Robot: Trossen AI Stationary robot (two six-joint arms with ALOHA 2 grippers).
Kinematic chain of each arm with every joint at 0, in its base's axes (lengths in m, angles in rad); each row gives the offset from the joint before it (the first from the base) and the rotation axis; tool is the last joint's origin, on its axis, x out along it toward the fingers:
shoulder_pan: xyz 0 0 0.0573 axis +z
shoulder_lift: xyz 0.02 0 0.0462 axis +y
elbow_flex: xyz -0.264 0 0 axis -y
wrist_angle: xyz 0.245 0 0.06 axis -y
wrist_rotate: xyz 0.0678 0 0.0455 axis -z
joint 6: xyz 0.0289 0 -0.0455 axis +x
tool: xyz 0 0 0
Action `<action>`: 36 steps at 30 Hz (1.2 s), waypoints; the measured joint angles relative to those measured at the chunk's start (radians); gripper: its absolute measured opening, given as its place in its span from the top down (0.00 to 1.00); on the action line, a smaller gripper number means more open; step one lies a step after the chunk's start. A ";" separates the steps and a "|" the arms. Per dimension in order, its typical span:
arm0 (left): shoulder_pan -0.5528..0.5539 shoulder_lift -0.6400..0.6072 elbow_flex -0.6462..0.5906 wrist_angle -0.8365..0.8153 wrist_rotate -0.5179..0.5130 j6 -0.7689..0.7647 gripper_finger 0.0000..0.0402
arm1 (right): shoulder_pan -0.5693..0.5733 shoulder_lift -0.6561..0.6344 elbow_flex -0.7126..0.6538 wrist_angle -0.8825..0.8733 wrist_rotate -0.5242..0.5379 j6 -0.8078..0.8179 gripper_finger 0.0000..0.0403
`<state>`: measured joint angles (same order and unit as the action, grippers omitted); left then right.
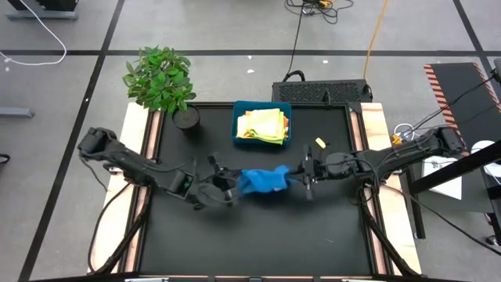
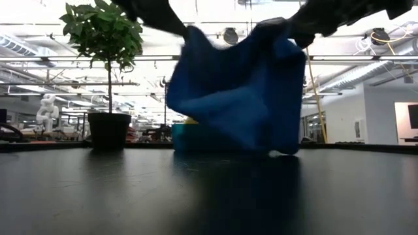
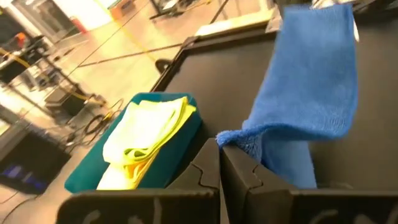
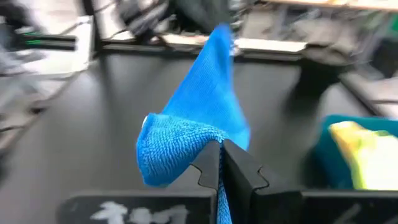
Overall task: Fold microfiber towels
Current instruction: Fold the blue microfiber towel
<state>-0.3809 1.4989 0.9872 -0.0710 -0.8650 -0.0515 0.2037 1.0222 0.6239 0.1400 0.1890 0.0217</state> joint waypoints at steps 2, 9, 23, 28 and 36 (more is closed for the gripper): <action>-0.023 -0.032 0.000 -0.019 0.000 0.000 1.00 | 0.023 0.000 0.000 -0.020 -0.040 0.032 0.99; -0.095 -0.075 0.000 0.001 0.007 0.032 1.00 | 0.096 0.000 0.000 -0.025 -0.062 0.097 0.99; -0.187 -0.107 0.017 0.023 0.154 0.032 1.00 | 0.168 0.000 0.000 0.125 -0.232 0.273 0.99; -0.232 -0.171 0.043 0.016 0.132 0.038 1.00 | 0.209 0.000 0.000 0.289 -0.272 0.274 0.99; -0.159 -0.224 0.038 -0.170 0.108 -0.145 1.00 | 0.171 -0.001 0.000 0.134 -0.137 0.330 0.99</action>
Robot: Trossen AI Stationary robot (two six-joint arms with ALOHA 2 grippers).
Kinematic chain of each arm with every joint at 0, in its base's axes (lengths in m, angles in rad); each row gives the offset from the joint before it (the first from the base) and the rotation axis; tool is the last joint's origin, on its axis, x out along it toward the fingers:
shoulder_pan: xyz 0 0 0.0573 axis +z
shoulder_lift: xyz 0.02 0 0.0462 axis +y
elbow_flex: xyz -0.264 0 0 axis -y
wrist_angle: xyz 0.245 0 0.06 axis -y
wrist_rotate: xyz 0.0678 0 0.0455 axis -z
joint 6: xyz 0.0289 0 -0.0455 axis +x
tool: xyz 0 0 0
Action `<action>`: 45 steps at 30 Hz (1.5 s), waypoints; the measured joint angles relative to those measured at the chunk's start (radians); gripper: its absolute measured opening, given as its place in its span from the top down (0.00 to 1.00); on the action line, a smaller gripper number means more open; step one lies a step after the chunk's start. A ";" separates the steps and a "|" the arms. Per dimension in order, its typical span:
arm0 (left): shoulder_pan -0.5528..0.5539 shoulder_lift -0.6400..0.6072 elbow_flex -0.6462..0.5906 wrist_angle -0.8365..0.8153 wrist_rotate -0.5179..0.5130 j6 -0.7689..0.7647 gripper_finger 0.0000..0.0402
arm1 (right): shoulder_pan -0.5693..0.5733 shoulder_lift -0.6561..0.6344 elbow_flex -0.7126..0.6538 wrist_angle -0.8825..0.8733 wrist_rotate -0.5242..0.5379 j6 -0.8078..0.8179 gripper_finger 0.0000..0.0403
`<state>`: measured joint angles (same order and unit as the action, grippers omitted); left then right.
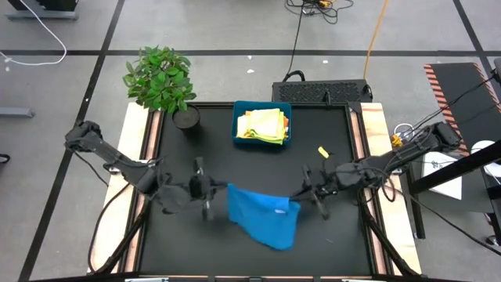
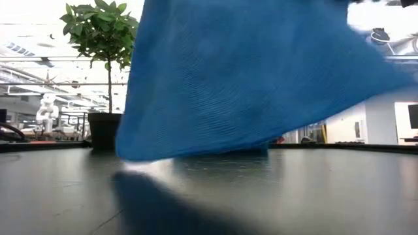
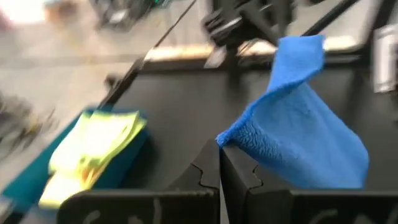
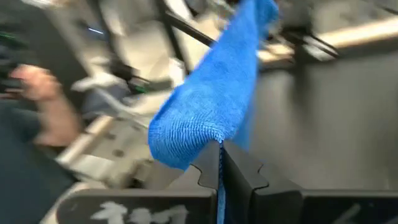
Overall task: Fold microfiber towels
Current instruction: Fold the blue microfiber towel
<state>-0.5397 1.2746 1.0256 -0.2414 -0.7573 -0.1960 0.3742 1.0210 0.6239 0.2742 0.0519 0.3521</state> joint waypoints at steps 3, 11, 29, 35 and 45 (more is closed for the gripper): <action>0.071 0.020 0.000 -0.115 0.033 -0.119 1.00 | -0.028 0.000 -0.004 -0.117 0.087 0.046 0.99; 0.261 0.191 -0.001 -0.178 0.243 -0.168 1.00 | -0.157 0.000 -0.174 -0.100 0.128 0.106 0.99; 0.478 0.500 -0.001 0.060 0.541 -0.048 0.99 | -0.365 0.000 -0.463 0.189 0.130 0.025 0.91; 0.493 0.501 -0.001 0.063 0.540 -0.038 0.99 | -0.429 0.000 -0.463 0.177 0.163 -0.032 0.77; 0.513 0.501 -0.001 0.066 0.524 -0.032 0.99 | -0.421 0.000 -0.463 0.144 0.105 -0.062 0.66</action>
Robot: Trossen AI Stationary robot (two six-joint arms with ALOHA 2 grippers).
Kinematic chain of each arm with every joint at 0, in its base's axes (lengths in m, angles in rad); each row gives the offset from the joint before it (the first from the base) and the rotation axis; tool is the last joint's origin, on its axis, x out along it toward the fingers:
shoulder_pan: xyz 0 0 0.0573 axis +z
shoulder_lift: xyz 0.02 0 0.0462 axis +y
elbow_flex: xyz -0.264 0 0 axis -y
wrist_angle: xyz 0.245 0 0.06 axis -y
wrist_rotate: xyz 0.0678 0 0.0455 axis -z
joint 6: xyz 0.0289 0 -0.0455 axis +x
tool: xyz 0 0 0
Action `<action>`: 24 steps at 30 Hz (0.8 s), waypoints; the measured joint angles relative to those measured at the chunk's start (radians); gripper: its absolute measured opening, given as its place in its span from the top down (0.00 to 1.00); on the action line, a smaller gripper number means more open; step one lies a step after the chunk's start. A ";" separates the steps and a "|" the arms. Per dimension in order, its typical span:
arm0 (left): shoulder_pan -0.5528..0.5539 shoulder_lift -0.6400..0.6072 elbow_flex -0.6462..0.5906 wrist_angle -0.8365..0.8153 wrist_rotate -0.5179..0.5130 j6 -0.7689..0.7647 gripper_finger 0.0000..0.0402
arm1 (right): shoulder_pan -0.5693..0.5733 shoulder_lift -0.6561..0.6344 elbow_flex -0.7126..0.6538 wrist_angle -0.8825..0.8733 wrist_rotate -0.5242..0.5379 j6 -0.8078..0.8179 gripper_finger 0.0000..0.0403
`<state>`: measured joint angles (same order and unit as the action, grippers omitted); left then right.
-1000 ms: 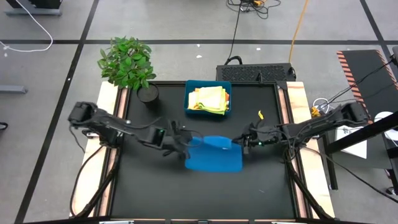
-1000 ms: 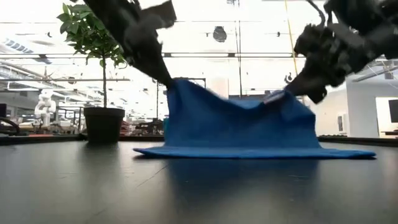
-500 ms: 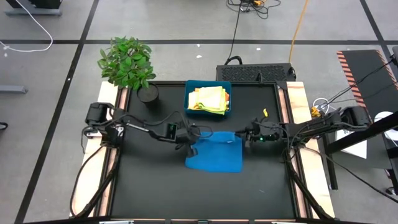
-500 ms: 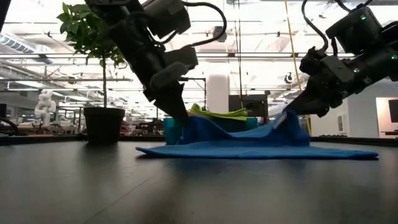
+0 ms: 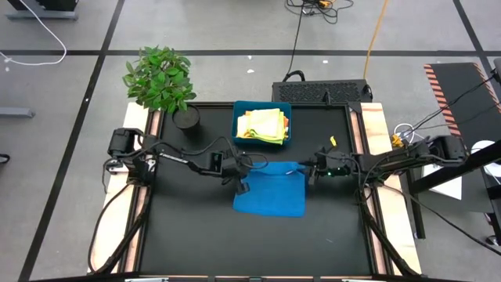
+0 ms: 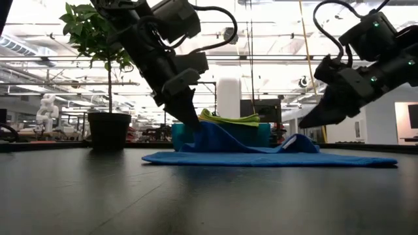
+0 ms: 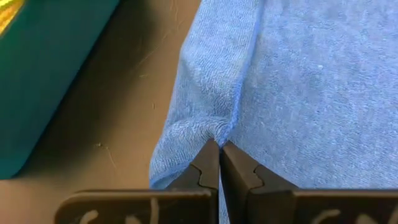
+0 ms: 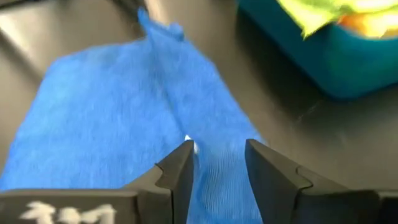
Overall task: Fold microfiber towels
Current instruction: Fold the blue microfiber towel
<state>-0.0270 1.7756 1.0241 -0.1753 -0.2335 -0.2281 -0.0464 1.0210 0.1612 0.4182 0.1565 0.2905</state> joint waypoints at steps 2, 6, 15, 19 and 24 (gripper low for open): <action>0.003 0.000 0.000 0.007 -0.001 0.005 0.98 | 0.021 0.000 0.000 -0.024 0.000 0.012 0.67; 0.014 0.001 0.000 0.013 -0.002 0.006 0.99 | 0.088 0.000 0.000 -0.029 0.003 0.018 0.67; 0.020 0.001 0.000 0.022 -0.003 0.007 0.99 | 0.201 0.000 0.077 -0.227 0.206 0.037 0.68; 0.020 0.001 0.000 0.024 -0.003 0.000 0.98 | 0.206 0.025 0.081 -0.224 0.238 0.028 0.68; 0.020 0.001 0.000 0.024 -0.003 -0.002 0.98 | 0.205 0.133 0.081 -0.136 0.238 0.026 0.68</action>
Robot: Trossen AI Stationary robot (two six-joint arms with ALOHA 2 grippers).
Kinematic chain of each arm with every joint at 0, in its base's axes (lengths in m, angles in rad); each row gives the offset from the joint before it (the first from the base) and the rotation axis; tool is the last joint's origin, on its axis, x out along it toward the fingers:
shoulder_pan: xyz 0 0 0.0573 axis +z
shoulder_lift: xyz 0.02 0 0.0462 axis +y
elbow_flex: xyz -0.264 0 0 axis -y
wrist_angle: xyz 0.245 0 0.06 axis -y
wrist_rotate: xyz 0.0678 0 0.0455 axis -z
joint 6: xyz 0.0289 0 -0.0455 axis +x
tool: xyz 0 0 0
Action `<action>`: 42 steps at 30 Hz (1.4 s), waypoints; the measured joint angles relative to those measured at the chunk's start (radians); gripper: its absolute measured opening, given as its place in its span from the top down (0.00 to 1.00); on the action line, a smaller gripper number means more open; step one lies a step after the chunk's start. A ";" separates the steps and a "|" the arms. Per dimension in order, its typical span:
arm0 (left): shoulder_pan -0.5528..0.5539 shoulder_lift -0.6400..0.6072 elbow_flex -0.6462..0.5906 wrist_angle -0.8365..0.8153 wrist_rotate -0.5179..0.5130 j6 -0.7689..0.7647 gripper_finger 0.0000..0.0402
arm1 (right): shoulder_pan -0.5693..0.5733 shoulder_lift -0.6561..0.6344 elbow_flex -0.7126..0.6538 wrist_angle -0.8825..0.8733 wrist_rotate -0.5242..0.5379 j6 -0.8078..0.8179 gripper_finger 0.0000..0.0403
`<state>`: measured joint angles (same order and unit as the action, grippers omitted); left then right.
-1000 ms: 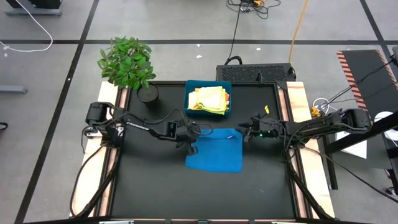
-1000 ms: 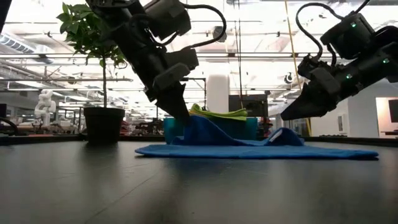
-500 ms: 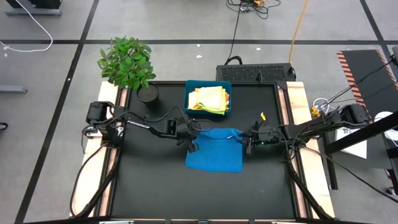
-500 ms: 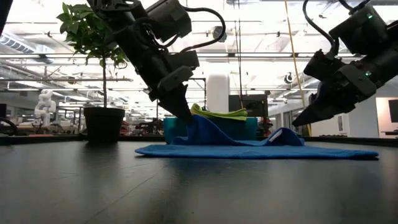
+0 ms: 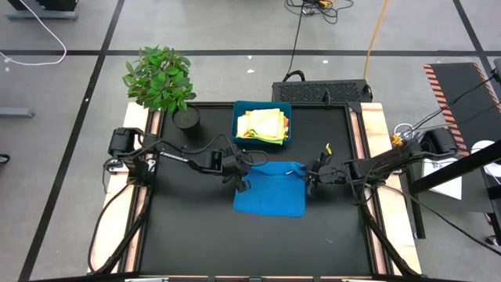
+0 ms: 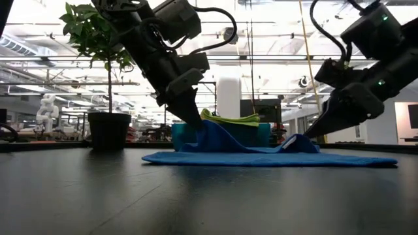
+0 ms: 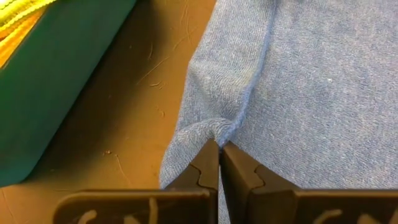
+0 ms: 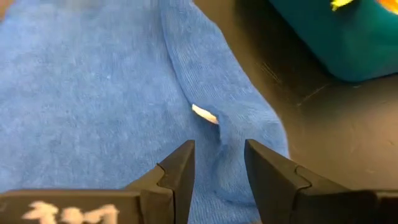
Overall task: Fold microfiber towels
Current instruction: Fold the blue microfiber towel
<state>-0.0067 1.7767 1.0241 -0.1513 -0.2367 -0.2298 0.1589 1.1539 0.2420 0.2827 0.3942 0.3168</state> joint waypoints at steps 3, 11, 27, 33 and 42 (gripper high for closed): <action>0.000 0.000 0.000 0.000 0.000 0.000 0.99 | 0.000 0.068 0.000 0.061 -0.001 -0.005 0.68; 0.000 0.000 0.000 -0.001 0.000 -0.001 0.98 | -0.028 0.168 0.000 0.093 0.029 0.027 0.70; -0.001 0.000 0.000 -0.022 0.000 0.013 0.97 | -0.026 0.030 0.000 0.079 0.020 -0.067 0.98; -0.001 -0.012 0.000 -0.054 0.001 0.032 0.99 | -0.027 -0.076 0.000 0.051 -0.038 -0.081 0.99; -0.003 -0.102 0.000 -0.102 0.001 0.060 0.99 | -0.026 -0.211 0.000 0.023 -0.112 -0.068 1.00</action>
<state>-0.0094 1.6743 1.0245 -0.2533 -0.2356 -0.1696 0.1329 0.9431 0.2421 0.3053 0.2820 0.2486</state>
